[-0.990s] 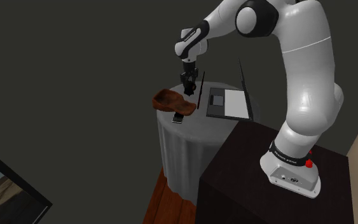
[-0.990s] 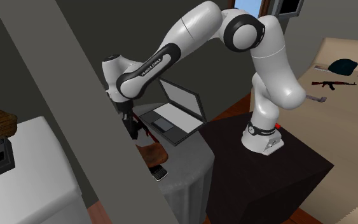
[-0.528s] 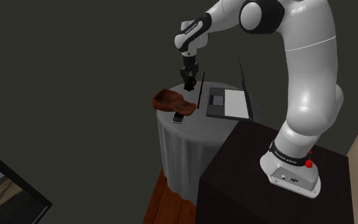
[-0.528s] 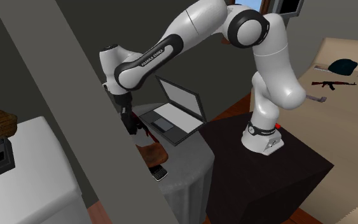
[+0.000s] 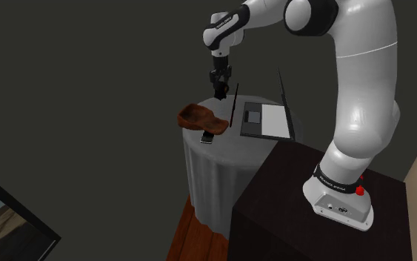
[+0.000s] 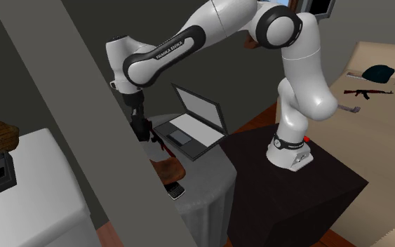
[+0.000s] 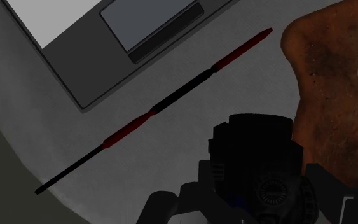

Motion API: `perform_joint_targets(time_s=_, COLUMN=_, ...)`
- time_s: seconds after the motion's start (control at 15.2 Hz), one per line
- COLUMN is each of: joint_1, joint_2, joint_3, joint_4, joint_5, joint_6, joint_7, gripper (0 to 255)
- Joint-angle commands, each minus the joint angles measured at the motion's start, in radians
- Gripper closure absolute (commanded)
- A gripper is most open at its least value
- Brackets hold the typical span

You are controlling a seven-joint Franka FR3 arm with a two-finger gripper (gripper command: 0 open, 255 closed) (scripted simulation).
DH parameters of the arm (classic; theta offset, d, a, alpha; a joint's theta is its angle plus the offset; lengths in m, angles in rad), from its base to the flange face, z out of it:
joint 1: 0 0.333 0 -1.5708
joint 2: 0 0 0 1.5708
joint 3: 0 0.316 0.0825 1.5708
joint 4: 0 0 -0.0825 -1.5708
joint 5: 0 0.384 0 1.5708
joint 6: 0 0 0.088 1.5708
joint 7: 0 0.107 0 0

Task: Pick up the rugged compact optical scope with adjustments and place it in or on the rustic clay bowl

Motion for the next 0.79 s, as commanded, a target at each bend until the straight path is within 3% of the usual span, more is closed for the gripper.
perform_joint_targets(time_s=0.0, joint_1=0.0, joint_2=-0.007, joint_3=-0.001, joint_4=0.017, joint_5=-0.002, joint_6=-0.024, joint_7=0.0, gripper=255)
perform_joint_targets(time_s=0.53, joint_1=0.0, joint_2=-0.036, joint_3=-0.005, joint_4=0.073, joint_5=-0.009, joint_6=-0.108, joint_7=0.004, gripper=255)
perform_joint_targets(time_s=0.73, joint_1=0.047, joint_2=-0.071, joint_3=0.012, joint_4=0.037, joint_5=-0.019, joint_6=-0.106, joint_7=0.068, gripper=255)
